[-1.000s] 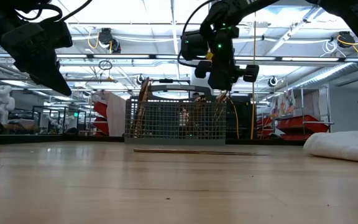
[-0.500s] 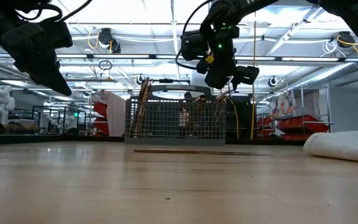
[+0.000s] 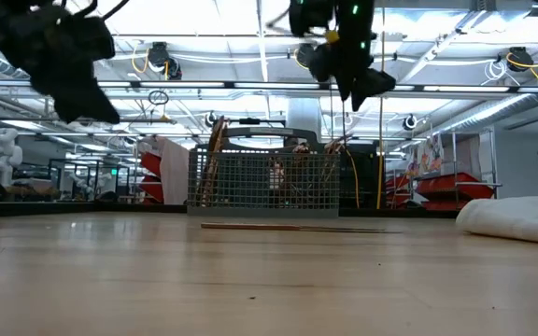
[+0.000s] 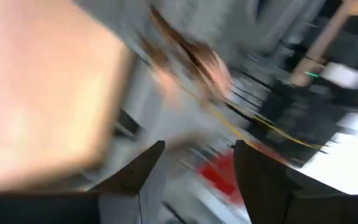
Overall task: Sort silverware
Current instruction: Put the bronze knife into the gray silverware rack
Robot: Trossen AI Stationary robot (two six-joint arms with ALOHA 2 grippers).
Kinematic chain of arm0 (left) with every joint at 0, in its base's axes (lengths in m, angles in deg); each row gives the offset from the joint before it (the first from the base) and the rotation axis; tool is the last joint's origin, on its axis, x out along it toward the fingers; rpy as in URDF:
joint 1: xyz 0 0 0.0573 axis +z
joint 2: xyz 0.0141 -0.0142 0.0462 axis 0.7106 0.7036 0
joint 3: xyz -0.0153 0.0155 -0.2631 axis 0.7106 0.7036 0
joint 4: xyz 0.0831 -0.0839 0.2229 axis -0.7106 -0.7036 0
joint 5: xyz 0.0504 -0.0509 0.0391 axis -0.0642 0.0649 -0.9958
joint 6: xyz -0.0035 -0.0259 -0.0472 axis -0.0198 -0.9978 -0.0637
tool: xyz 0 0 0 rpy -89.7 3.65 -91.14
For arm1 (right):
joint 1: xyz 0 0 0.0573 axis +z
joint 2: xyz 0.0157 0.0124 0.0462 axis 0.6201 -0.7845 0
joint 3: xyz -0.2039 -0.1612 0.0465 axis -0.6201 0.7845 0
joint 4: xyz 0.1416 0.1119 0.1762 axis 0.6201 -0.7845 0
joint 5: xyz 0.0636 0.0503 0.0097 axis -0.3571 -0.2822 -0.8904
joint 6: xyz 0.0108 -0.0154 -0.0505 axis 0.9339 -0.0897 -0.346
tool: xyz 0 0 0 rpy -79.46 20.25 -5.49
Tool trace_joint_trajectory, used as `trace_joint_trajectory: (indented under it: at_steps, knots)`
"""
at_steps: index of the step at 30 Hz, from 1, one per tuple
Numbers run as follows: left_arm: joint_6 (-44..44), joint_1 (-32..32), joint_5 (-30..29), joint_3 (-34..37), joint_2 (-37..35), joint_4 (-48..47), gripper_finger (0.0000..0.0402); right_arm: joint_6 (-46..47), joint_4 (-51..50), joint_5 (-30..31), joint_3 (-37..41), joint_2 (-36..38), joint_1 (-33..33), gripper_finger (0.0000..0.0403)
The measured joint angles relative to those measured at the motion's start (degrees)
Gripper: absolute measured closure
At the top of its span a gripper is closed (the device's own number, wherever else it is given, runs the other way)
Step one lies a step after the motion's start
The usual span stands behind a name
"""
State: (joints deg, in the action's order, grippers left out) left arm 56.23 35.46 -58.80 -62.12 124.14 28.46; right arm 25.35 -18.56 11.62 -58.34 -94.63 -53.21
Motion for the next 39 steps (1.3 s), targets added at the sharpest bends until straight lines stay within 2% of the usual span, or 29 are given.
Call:
trace_joint_trajectory:
  at_steps: [2, 6, 7, 9, 13, 17, 20, 24, 28, 33, 39]
  knots:
    - [-0.01, 0.0, 1.46, 0.0, 0.0, 2.83, 0.0349, 11.28, -1.73, -8.11, 0.0, 1.32, 2.49, 0.0231]
    - [-0.74, 0.0, 3.66, 0.0, 0.0, 6.82, 0.0349, 32.21, -2.68, -36.16, -0.02, 3.26, 6.17, 0.0231]
    - [-1.33, 0.0, 3.68, 0.0, -0.02, 7.21, 0.0349, 35.59, -1.84, -41.06, 0.0, 2.88, 7.26, 0.0231]
    - [-1.46, 0.0, 3.68, 0.0, 0.0, 7.25, 0.0349, 38.74, 0.96, -45.76, 0.01, 1.34, 10.1, 0.0231]
    - [-1.51, 0.0, 3.78, 0.0, 0.0, 6.94, 0.0349, 35.82, 5.5, -47.18, 0.09, -3.27, 14.91, 0.0228]
    - [-1.49, 0.0, 3.92, 0.0, 0.0, 6.28, 0.0349, 35.23, 8.27, -54.45, 0.11, -9.01, 16.61, 0.0204]
    - [-1.47, 0.0, 3.92, 0.0, 0.0, 6.08, 0.0349, 35.08, 10.81, -57.04, 0.11, -12.71, 16.75, 0.0179]
    - [-1.42, 0.0, 3.92, 0.0, 0.0, 5.9, 0.0349, 35.05, 14.91, -57.01, 0.11, -16.32, 16.64, 0.0152]
    - [-1.42, 0.0, 3.92, 0.0, 0.0, 5.88, 0.0349, 35.07, 18.26, -56.95, 0.11, -18.77, 16.67, 0.0143]
    - [-1.42, 0.0, 3.87, 0.0, 0.0, 5.86, 0.0349, 36.12, 21.57, -56.79, 0.11, -22.07, 16.91, 0.0148]
    - [-1.42, 0.0, 3.79, 0.0, 0.0, 5.86, 0.0349, 41.29, 23.88, -53.27, -0.28, -27.1, 16.67, 0.0168]
